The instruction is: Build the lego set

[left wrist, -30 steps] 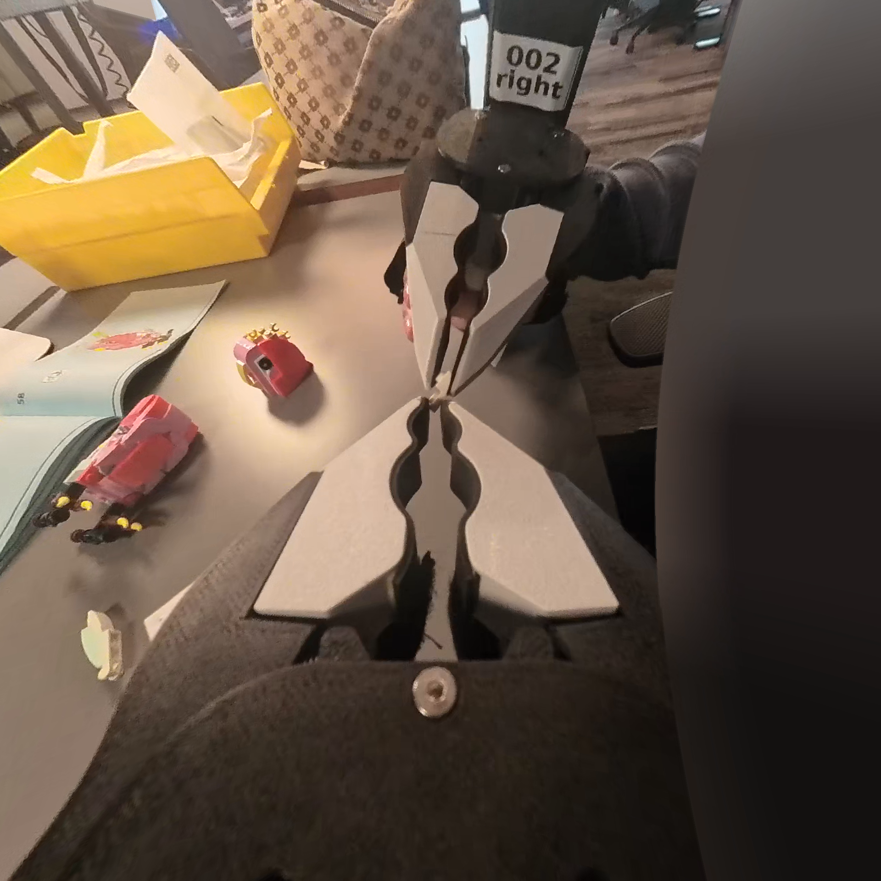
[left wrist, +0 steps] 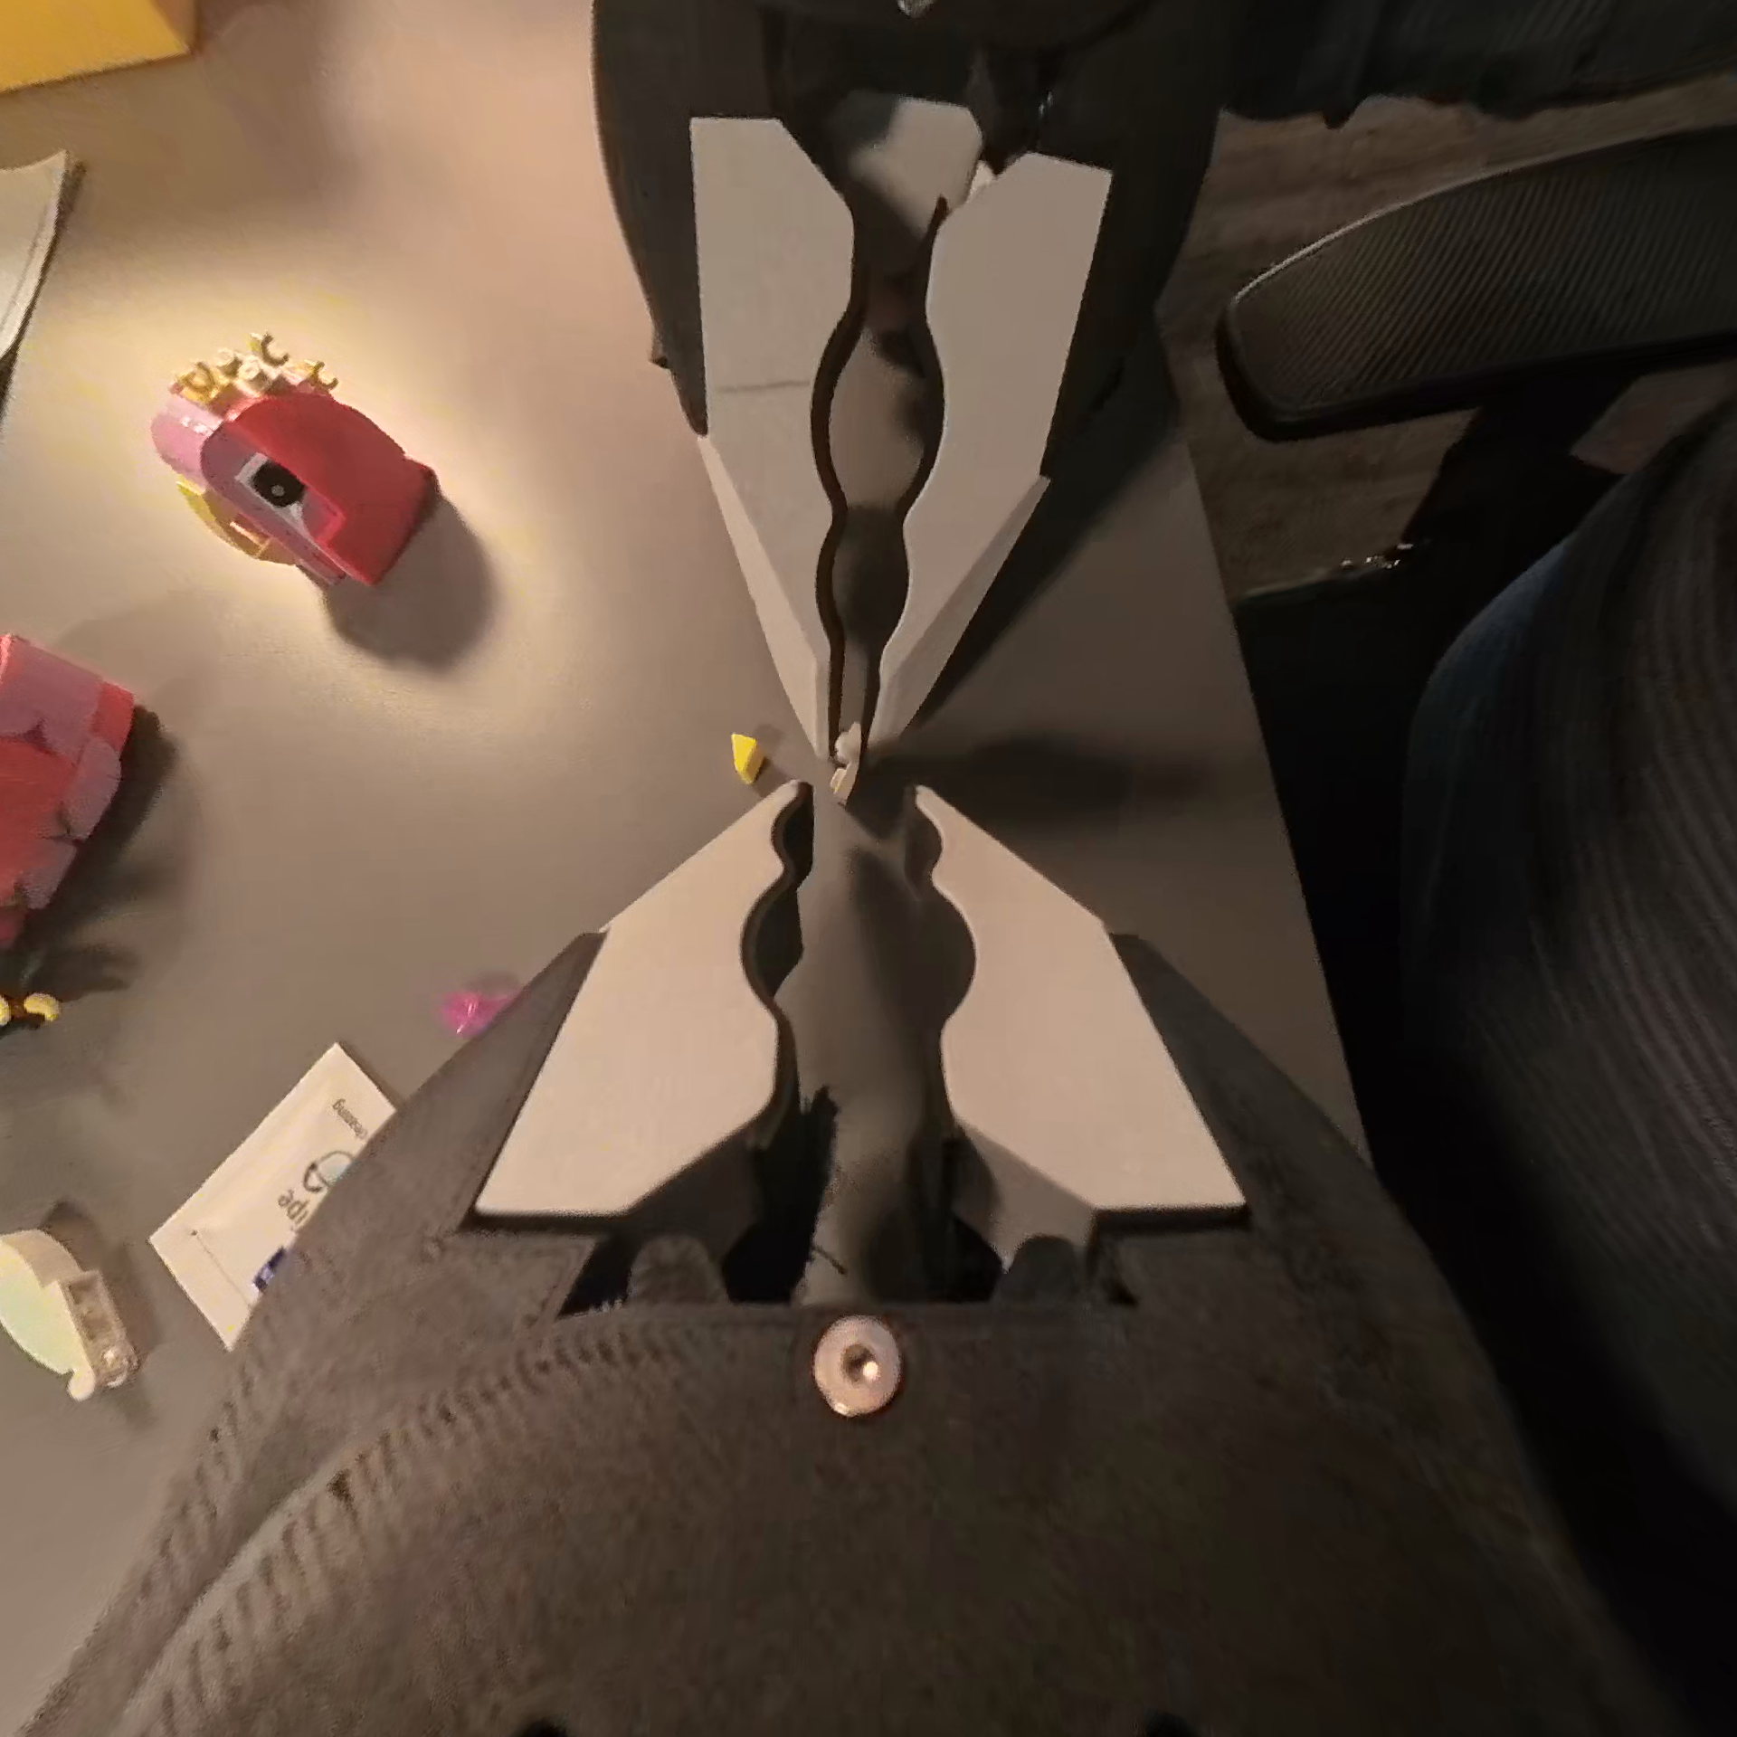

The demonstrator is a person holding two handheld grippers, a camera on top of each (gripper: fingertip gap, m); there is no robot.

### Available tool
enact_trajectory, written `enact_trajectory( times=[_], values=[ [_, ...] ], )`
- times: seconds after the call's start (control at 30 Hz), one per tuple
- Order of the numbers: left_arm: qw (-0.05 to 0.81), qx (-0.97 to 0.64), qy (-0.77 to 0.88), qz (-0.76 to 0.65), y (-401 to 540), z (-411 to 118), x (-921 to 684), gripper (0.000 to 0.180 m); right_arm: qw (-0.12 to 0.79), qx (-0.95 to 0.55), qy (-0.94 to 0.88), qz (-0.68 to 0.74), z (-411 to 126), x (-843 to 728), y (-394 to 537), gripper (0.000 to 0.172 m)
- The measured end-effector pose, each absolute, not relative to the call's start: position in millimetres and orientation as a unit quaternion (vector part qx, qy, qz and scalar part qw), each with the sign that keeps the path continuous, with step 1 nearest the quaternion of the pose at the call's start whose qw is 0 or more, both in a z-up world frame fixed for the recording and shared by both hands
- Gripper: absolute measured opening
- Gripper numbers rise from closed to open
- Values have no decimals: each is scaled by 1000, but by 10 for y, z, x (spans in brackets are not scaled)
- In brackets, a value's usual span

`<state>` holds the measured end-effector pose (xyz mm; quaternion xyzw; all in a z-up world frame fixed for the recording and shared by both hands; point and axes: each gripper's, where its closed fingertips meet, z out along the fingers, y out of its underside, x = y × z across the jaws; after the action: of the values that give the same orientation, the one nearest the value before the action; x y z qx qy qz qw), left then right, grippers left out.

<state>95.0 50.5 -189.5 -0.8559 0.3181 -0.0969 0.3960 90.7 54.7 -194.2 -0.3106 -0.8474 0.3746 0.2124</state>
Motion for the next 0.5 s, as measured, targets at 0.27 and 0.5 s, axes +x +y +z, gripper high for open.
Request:
enact_trajectory(
  times=[0.27,0.5],
  values=[
    [387,-853,342,-75,558,-1949,936,4,206,-317,-845,378,-1940,906,549,4],
    [351,-870,338,-78,533,-1952,825,3,238,-342,-814,405,-1808,857,651,41]
  ],
)
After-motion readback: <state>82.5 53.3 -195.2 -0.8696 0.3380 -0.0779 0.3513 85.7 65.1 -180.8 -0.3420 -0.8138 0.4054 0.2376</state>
